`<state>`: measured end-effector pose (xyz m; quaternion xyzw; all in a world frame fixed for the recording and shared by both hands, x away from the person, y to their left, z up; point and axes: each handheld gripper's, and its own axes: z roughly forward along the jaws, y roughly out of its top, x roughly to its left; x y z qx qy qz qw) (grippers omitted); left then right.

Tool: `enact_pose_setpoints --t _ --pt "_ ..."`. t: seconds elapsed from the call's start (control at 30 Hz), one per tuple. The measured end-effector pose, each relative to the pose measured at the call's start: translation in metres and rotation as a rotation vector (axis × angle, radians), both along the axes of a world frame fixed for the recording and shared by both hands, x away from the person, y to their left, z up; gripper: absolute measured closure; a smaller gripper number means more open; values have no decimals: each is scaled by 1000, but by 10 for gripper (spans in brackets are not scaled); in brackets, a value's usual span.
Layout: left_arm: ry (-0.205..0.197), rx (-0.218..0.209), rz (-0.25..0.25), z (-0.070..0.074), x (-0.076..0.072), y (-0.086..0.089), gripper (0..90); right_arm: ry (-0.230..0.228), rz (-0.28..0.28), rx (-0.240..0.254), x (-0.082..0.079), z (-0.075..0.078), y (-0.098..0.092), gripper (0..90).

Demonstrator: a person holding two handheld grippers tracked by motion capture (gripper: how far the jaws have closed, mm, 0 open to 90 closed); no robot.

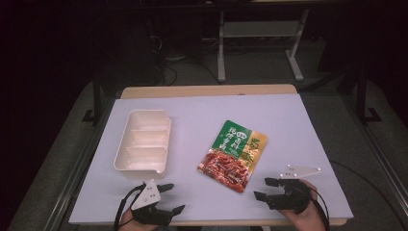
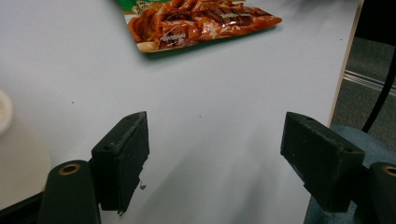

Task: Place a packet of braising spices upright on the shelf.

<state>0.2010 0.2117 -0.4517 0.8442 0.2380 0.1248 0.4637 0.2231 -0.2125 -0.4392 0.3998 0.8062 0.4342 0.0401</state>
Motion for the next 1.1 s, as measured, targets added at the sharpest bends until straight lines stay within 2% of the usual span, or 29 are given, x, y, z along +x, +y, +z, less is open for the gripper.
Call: enact_pose_setpoints --t 0.2,0.23,0.27,0.4,0.5,0.6,0.7,0.87,0.9,1.0,1.07,1.1 --pt "13 8 -15 0 0 -2 257 -6 6 4 0 1 0 298" --pt "26 -21 -9 0 -1 -4 262 -18 5 14 1 1 -1 299" --pt "25 -16 -16 1 -1 -5 274 -17 5 16 1 1 -1 299" --pt "22 -16 -33 6 1 -9 351 -16 7 12 4 2 0 299" --pt "23 6 -53 8 4 -14 427 -19 9 16 6 3 0 299" --pt "25 13 -45 8 6 -17 490 -20 15 14 7 3 0 299" --pt "35 17 -50 9 12 -20 605 -24 19 13 10 3 0 301" --pt "51 30 -60 14 25 -28 728 -23 18 -1 11 2 0 307" --pt "59 40 -61 17 32 -33 757 -26 17 -9 11 3 0 310" --pt "61 57 -58 22 44 -40 818 -42 9 -7 11 3 0 315" --pt "60 55 -56 22 47 -42 847 -43 1 -5 12 4 -1 315" --pt "58 48 -51 24 53 -46 864 -52 2 -6 13 4 -2 315"
